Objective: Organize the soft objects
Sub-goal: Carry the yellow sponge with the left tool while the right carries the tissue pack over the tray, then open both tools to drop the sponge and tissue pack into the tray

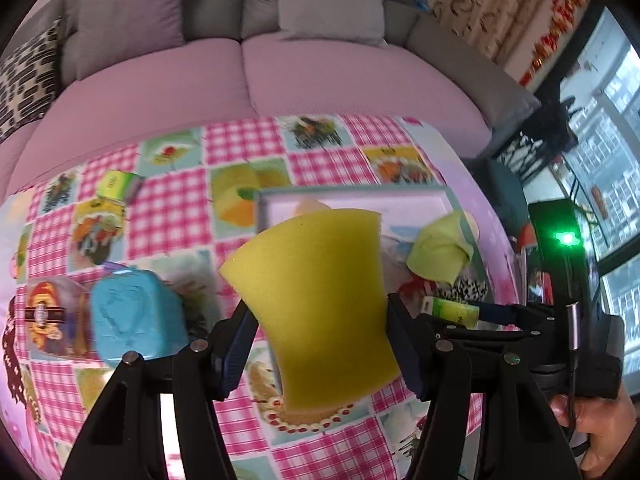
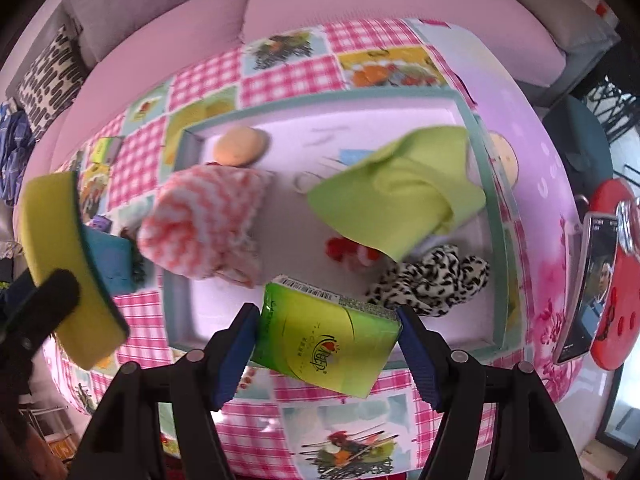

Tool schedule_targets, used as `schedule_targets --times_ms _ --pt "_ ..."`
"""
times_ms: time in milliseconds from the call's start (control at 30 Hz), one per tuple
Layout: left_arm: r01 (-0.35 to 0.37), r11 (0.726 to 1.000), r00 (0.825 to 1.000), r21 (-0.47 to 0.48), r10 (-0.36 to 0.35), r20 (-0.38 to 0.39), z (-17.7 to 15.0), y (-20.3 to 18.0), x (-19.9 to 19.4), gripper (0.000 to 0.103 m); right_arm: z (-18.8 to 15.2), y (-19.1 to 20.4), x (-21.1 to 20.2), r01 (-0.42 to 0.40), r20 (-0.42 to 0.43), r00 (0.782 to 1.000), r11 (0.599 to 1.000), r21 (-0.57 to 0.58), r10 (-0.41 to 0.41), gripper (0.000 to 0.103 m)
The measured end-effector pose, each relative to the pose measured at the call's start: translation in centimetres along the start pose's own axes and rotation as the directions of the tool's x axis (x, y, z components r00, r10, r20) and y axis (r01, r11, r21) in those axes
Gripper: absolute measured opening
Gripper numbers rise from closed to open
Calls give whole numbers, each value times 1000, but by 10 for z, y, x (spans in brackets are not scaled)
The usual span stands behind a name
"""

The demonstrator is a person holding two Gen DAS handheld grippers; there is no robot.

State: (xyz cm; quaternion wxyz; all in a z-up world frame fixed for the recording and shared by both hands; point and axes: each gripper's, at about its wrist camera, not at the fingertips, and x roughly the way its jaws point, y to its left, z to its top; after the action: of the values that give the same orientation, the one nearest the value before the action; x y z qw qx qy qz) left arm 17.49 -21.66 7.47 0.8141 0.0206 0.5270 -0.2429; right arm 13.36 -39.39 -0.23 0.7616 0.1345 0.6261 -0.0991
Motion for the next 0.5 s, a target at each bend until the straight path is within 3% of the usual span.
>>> schedule_targets --times_ms 500 --pt "13 1000 994 11 -12 -108 -24 -16 88 65 0 -24 36 37 -9 999 999 2 -37 73"
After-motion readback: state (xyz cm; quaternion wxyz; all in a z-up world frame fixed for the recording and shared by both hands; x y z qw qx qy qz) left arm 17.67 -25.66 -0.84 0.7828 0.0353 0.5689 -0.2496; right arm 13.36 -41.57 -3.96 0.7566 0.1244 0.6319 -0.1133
